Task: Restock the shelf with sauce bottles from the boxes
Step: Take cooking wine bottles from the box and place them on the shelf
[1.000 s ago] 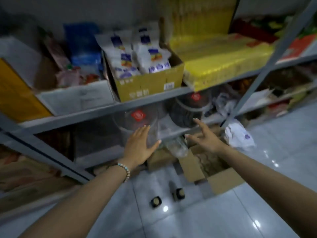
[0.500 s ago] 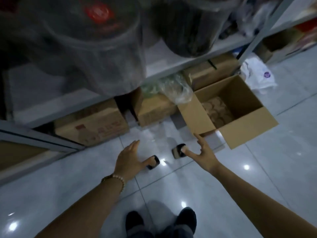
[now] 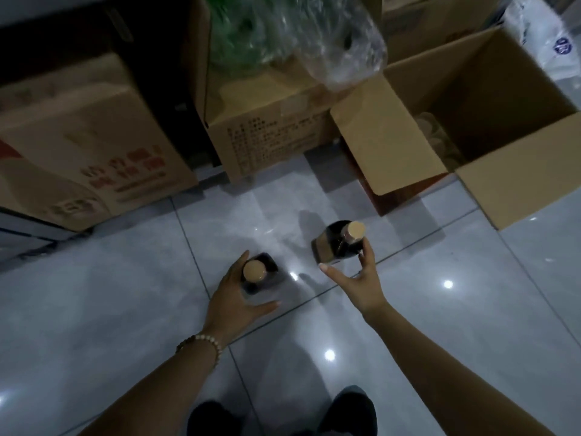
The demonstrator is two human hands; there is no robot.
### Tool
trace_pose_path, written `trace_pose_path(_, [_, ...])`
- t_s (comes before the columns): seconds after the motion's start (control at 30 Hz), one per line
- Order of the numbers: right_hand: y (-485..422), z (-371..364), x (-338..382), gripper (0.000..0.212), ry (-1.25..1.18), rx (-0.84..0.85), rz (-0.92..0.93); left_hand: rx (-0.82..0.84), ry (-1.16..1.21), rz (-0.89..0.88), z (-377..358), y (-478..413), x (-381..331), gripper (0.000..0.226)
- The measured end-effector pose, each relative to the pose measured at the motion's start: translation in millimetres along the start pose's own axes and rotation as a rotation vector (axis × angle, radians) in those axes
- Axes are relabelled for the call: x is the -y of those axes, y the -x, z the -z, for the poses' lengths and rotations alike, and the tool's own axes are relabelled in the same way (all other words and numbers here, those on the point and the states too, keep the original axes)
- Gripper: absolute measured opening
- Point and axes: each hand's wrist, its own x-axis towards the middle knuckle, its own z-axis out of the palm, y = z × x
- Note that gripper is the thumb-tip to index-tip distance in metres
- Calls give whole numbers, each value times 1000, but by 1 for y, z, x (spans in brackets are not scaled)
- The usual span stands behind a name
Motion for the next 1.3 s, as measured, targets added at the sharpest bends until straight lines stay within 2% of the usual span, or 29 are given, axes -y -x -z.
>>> trace_pose_path(0.2, [-45, -17, -33, 93, -92, -130, 70, -194, 99, -45, -24, -34, 32, 93])
trace_pose_path(0.33, [-60, -23, -40, 76, -122, -250, 92, -228, 149, -18, -31, -43, 38, 70])
trace_pose_path(0.5, [-52, -8, -30, 54, -163, -269, 46, -257, 80, -59, -16, -54, 14, 54])
trace_pose_path(0.67, [-2, 25, 11, 58, -144, -174, -5, -197, -28, -153, 17, -25, -54, 55])
trace_pose_path(0.8, [61, 68, 109, 53, -151, -122, 39, -129, -3, -206, 56, 22, -151, 59])
trace_pose_path(0.97, [151, 153, 295, 45, -149, -63, 200, -45, 83, -321, 116, 99, -328, 52])
trace_pose_path(1.07, [207, 212, 411, 47, -170, -97, 314, 1, 139, -414, 154, 151, -450, 53])
trace_pose_path(1.17, [259, 268, 516, 45, -166, -157, 447, 18, 158, -533, 189, 199, -566, 71])
trace_pose_path(1.23, [290, 303, 581, 46, -172, -179, 535, 6, 169, -616, 210, 230, -642, 70])
trace_pose_path(1.3, [317, 338, 641, 38, -204, -191, 599, 7, 166, -695, 229, 264, -715, 63])
